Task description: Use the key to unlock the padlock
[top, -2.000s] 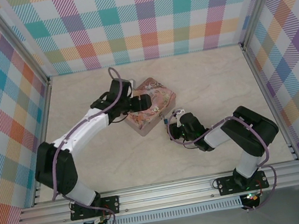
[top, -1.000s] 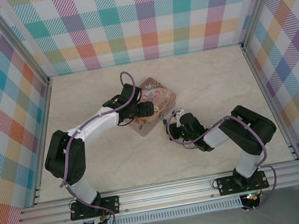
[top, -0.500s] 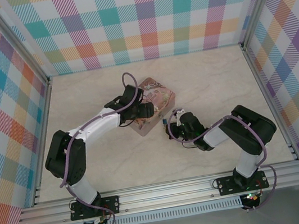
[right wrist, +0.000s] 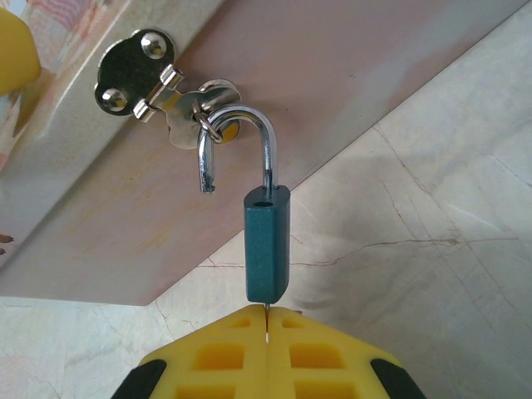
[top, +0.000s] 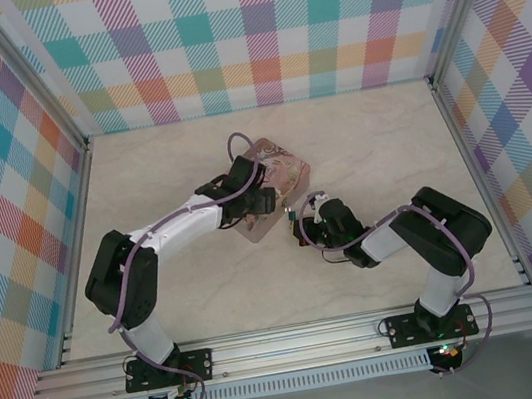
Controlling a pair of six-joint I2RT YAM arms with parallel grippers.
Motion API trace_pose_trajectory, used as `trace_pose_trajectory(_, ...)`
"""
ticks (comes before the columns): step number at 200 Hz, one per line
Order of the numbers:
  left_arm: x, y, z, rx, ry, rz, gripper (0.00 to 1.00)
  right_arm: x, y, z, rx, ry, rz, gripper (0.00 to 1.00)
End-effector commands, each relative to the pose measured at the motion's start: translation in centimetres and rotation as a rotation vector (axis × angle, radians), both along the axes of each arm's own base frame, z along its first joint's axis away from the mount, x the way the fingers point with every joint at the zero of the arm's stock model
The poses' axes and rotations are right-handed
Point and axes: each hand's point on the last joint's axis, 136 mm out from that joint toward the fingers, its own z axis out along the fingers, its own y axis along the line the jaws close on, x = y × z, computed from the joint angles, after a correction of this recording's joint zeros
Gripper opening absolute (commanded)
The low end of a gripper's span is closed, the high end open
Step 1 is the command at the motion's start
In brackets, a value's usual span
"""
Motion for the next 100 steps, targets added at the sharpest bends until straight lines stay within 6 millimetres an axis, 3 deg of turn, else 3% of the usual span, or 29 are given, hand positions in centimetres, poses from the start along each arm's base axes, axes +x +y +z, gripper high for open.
trace_pose_trajectory(1,-3.17,1.33,-4.31,0.11,0.163,-0.019,0.83,1.39,0.89,2.21,0.074,-0.045,-0.017,0.0)
trace_pose_trajectory(100,-3.38,1.18,-5.29,0.138,0.18,-0.015,0.83,1.56,0.88,2.22,0.121,0.018,-0.062,0.0)
